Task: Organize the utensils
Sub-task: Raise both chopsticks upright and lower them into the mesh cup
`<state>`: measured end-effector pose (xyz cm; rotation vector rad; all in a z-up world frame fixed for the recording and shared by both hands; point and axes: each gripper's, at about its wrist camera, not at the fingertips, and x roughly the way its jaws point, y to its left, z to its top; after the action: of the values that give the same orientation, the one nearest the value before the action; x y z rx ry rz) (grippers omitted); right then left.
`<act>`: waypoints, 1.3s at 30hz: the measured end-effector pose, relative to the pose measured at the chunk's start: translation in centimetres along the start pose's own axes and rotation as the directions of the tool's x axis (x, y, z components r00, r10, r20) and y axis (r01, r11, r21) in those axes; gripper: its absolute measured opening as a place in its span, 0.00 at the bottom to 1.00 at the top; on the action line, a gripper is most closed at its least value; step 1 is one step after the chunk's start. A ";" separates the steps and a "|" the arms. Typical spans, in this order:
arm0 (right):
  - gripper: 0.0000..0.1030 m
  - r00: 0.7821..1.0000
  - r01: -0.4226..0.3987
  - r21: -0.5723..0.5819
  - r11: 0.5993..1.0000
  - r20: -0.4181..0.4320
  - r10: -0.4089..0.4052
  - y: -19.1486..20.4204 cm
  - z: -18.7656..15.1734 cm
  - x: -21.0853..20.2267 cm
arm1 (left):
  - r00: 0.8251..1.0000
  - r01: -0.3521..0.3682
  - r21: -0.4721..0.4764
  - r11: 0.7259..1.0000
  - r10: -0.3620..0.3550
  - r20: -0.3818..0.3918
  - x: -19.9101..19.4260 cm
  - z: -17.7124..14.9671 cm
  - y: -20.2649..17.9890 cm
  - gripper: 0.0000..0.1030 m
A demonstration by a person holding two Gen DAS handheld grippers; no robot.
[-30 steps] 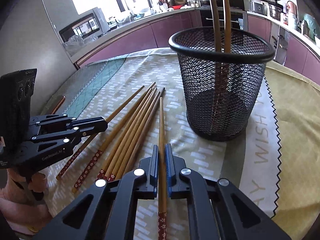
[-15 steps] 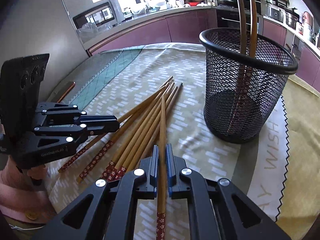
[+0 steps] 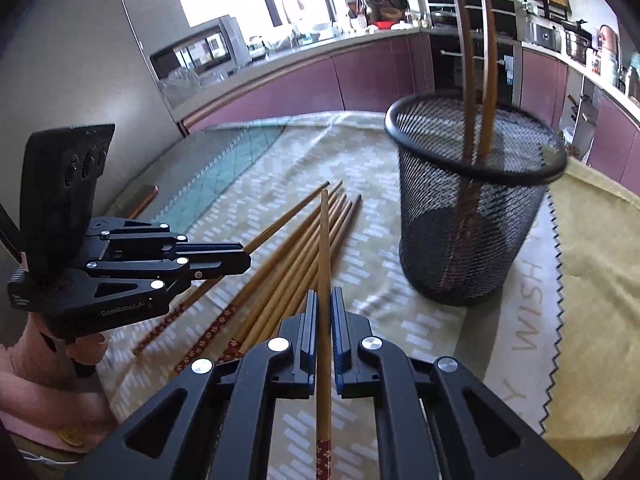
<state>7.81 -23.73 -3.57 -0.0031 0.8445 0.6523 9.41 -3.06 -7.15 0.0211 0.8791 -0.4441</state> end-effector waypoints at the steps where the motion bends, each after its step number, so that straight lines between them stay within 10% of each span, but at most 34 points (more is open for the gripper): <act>1: 0.06 1.000 -0.007 0.003 1.000 0.018 0.007 -0.1 0.1 -0.6 | 1.000 0.015 0.001 1.000 -0.015 0.015 -0.6 0.2 -0.2 0.07; 21: 0.06 0.958 -0.078 0.061 0.995 0.282 0.058 -2.7 1.8 -9.2 | 0.945 0.221 0.036 0.975 -0.223 0.240 -8.5 5.1 -3.0 0.07; 39: 0.06 0.898 0.001 0.021 1.000 0.440 -0.010 -4.2 8.0 -14.5 | 0.912 0.204 0.069 0.976 -0.215 0.348 -10.2 12.5 -4.8 0.07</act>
<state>8.56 -32.85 10.89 0.1558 0.4112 0.6077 11.15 -6.12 9.28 -0.1234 0.5191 -0.6412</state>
